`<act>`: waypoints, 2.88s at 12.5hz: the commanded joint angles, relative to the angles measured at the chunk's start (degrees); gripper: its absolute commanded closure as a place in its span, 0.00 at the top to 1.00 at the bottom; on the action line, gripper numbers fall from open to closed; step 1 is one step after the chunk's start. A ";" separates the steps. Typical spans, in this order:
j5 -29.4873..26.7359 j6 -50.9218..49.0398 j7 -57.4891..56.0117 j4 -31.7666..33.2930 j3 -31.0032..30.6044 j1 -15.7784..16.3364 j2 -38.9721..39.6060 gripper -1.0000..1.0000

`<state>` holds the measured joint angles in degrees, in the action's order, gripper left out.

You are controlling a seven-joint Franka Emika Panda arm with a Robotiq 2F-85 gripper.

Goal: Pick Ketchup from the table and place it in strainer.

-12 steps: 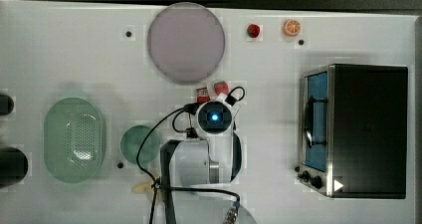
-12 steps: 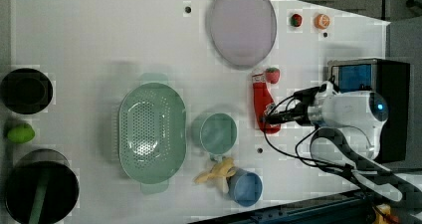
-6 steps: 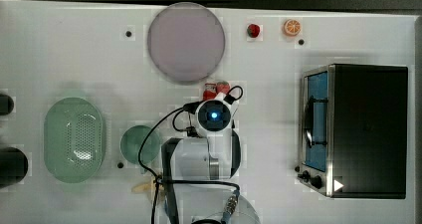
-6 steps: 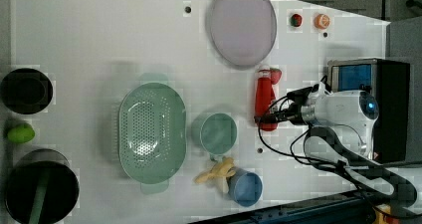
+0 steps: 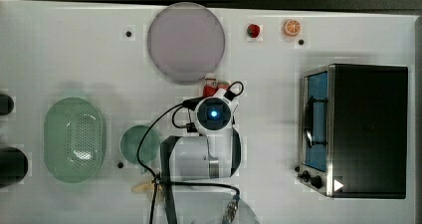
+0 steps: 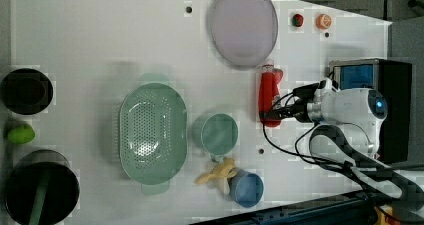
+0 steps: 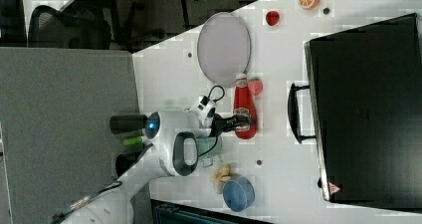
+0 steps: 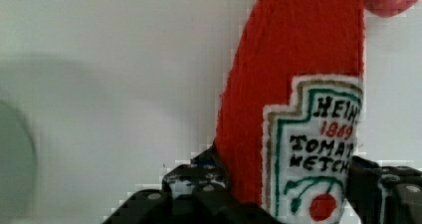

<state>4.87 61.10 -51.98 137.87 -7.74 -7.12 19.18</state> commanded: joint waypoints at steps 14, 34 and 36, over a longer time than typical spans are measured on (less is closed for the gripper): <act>-7.41 -33.36 30.86 -14.10 -21.55 5.19 -22.49 0.63; 1.98 -4.82 66.15 -13.91 -32.57 7.73 -1.93 1.00; -1.83 -11.85 66.08 -14.38 -32.51 4.75 -9.58 1.00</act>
<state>4.03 49.32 9.73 126.45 -40.06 0.68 13.51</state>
